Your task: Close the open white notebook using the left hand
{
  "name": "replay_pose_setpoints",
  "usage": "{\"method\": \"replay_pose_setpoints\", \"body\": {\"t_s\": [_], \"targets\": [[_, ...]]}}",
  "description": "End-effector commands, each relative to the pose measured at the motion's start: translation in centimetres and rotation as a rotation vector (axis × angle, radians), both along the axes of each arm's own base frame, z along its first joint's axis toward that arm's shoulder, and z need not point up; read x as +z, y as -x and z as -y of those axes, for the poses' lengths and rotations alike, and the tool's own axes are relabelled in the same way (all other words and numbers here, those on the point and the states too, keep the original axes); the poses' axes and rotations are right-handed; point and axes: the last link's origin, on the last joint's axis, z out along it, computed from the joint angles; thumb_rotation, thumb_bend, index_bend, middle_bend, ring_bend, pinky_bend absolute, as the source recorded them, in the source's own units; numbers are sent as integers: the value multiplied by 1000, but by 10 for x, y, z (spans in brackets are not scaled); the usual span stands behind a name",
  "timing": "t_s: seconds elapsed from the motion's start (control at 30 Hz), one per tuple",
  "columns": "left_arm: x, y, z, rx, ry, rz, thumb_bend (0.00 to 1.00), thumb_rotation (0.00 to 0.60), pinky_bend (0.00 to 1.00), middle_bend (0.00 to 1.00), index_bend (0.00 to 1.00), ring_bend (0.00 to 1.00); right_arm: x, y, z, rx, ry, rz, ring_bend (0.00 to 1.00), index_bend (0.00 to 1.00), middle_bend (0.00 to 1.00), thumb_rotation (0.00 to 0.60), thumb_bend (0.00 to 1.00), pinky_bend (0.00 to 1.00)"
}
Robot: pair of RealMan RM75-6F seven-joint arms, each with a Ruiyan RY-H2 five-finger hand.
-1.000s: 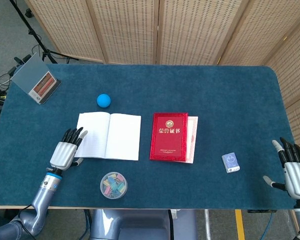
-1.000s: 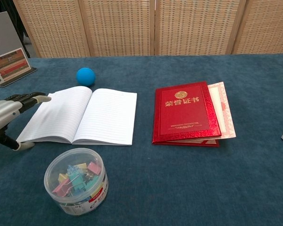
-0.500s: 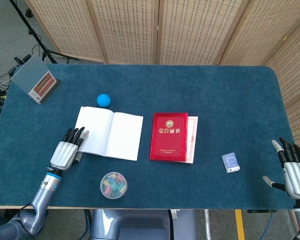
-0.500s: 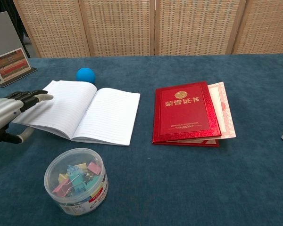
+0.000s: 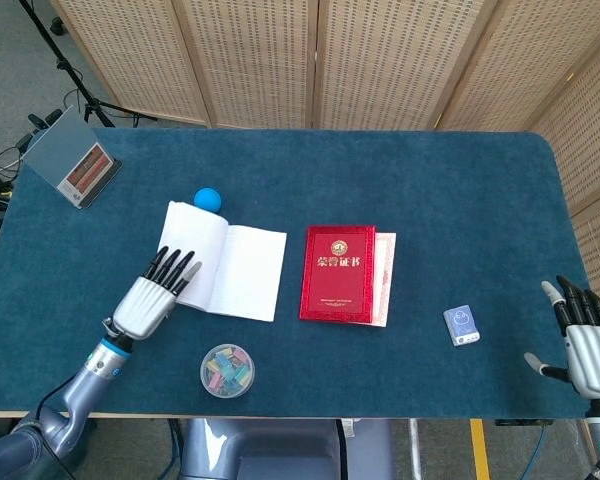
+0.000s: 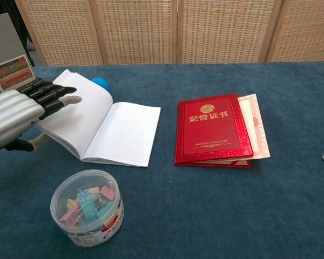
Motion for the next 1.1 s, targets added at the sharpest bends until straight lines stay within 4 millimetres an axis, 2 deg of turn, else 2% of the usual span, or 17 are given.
{"method": "replay_pose_setpoints", "body": {"t_s": [0.03, 0.2, 0.33, 0.47, 0.53, 0.63, 0.8, 1.0, 1.1], "targets": [[0, -25, -5, -187, -32, -150, 498, 600, 0, 0, 0, 0, 0, 0, 0, -1, -1, 2, 0, 0, 0, 600, 0, 0], [-7, -56, -6, -379, -49, -289, 430, 600, 0, 0, 0, 0, 0, 0, 1, -5, -9, 8, 0, 0, 0, 600, 0, 0], [-15, -74, -7, -480, -54, -334, 258, 600, 0, 0, 0, 0, 1, 1, 1, -7, -20, 16, 0, 0, 0, 600, 0, 0], [-25, -94, -4, -558, -53, -283, 58, 600, 0, 0, 0, 0, 1, 1, 2, -8, -26, 23, 0, 0, 0, 600, 0, 0], [-28, -97, -4, -554, -49, -253, 8, 600, 0, 0, 0, 0, 1, 2, 3, -9, -31, 26, 0, 0, 0, 600, 0, 0], [-27, -98, -3, -522, -49, -193, 0, 600, 0, 0, 0, 0, 2, 2, 3, -10, -30, 28, 0, 0, 0, 600, 0, 0], [-1, -91, -4, -343, -83, -25, 0, 600, 0, 0, 0, 0, 3, 2, 3, -11, -27, 32, 0, 0, 0, 600, 0, 0], [58, -71, 9, -87, -138, 184, 0, 600, 0, 0, 0, 0, 3, 2, 2, -11, -22, 33, 0, 0, 0, 600, 0, 0], [95, -44, 26, 102, -147, 302, 0, 600, 0, 0, 0, 0, 3, 0, 0, -6, -18, 30, 0, 0, 0, 600, 0, 0]]}}
